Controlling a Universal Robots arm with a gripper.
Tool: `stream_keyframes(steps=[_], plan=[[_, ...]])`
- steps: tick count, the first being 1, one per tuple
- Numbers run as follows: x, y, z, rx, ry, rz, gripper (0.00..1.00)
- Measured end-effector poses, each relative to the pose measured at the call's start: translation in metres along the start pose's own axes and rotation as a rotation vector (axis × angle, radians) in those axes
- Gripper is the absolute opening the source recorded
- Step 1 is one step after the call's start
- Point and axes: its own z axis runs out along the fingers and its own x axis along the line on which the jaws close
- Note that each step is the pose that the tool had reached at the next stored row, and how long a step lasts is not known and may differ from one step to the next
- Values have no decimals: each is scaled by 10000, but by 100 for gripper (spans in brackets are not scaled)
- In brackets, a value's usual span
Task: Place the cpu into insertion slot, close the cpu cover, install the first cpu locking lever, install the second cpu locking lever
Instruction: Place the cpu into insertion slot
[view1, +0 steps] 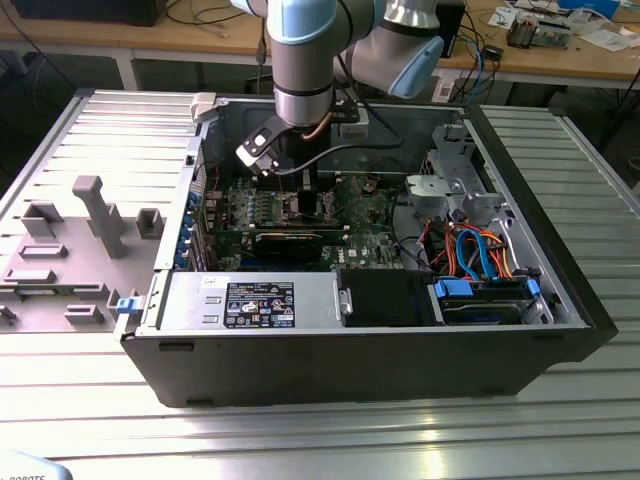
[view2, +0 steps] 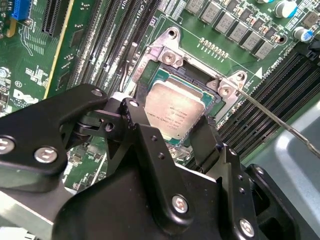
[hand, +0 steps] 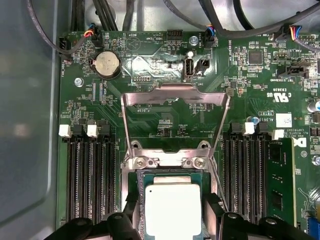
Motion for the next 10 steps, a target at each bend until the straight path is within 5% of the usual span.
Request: stream_keyframes(steps=[10], plan=[[27, -2, -2, 1, -3, 28, 62]])
